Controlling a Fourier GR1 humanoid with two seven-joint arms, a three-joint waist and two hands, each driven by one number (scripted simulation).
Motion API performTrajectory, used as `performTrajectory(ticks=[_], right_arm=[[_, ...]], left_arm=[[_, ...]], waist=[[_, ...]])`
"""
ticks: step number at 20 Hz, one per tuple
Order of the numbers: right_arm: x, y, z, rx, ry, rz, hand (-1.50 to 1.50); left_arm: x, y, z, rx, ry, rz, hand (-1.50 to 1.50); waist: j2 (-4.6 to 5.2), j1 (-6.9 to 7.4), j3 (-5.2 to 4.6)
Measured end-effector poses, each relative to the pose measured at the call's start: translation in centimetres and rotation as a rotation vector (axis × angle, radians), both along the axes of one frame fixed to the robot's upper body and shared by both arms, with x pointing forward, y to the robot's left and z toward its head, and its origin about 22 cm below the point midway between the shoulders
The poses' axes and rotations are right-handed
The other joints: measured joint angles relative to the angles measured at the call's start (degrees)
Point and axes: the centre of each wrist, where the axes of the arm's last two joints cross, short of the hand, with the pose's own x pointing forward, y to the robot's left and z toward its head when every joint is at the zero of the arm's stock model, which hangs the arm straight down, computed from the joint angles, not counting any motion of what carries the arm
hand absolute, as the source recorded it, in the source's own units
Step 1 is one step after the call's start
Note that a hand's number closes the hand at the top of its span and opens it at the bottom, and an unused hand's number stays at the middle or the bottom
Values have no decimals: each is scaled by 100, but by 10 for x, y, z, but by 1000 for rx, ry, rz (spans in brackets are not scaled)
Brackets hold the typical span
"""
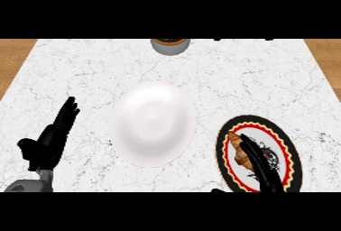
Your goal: Pick the croissant from the plate and place it in the plate
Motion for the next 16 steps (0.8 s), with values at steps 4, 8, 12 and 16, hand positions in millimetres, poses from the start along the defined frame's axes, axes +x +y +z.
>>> performTrajectory(ticks=[4, 8, 12, 16], right_arm=[[-15, -24, 12, -143, 62, -71, -150], [-23, -35, 24, -310, 177, -102, -150], [-27, -42, 41, -447, 307, -126, -150], [-18, -36, 58, -505, 413, -142, -150]], left_arm=[[-2, -4, -1, 0, 3, -7, 0], [-1, -7, -4, 0, -3, -12, 0], [-5, -7, -3, 3, 4, -20, 0], [0, -3, -5, -2, 6, -20, 0]], waist=[[0, 16, -4], [9, 34, -15], [8, 62, -13], [14, 73, -7]])
